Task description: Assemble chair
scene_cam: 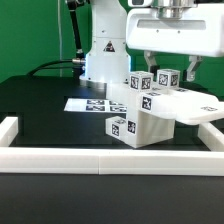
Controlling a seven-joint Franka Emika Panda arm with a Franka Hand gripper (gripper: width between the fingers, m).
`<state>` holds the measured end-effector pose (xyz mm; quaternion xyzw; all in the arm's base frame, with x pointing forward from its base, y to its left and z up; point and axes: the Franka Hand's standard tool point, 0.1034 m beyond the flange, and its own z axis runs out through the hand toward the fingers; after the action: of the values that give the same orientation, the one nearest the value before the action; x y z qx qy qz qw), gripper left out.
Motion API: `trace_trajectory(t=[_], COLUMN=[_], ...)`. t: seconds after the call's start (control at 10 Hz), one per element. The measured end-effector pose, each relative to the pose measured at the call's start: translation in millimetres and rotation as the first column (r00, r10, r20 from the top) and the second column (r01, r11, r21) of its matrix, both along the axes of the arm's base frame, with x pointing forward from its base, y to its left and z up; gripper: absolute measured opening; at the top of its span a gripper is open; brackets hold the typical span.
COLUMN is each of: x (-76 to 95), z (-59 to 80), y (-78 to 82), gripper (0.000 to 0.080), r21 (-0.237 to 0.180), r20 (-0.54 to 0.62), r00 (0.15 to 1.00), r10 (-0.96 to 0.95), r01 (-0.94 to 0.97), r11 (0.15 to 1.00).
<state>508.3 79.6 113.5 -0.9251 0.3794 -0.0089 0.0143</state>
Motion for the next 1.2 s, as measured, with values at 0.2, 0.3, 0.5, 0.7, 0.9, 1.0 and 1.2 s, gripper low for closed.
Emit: trace_trajectory(t=[0.2, 0.3, 0.5, 0.7, 0.9, 1.0, 1.2], x=[-0.5, -0.7, -0.7, -0.6, -0.5, -0.5, -0.3], z=[-0.3, -0.4, -0.2, -0.1, -0.1, -0.1, -0.1], y=[0.9, 1.9, 1.9, 1.3, 0.3, 0.2, -1.5], gripper=[0.0648, 0.0648, 0.0648, 0.0648, 0.0648, 0.0648, 0.0648], r21=[-0.006, -0.008, -0.013, -0.019, -0.025, -0.027, -0.036], r20=[0.001, 0.002, 0.004, 0.003, 0.002, 0.001, -0.007], r00=[0.984, 0.973, 0.92, 0.866, 0.778, 0.752, 0.623], r10=[0.178, 0.232, 0.392, 0.5, 0.629, 0.659, 0.782], r01=[-0.178, -0.232, -0.392, -0.5, -0.628, -0.658, -0.782], r11=[0.984, 0.973, 0.92, 0.866, 0.777, 0.752, 0.623])
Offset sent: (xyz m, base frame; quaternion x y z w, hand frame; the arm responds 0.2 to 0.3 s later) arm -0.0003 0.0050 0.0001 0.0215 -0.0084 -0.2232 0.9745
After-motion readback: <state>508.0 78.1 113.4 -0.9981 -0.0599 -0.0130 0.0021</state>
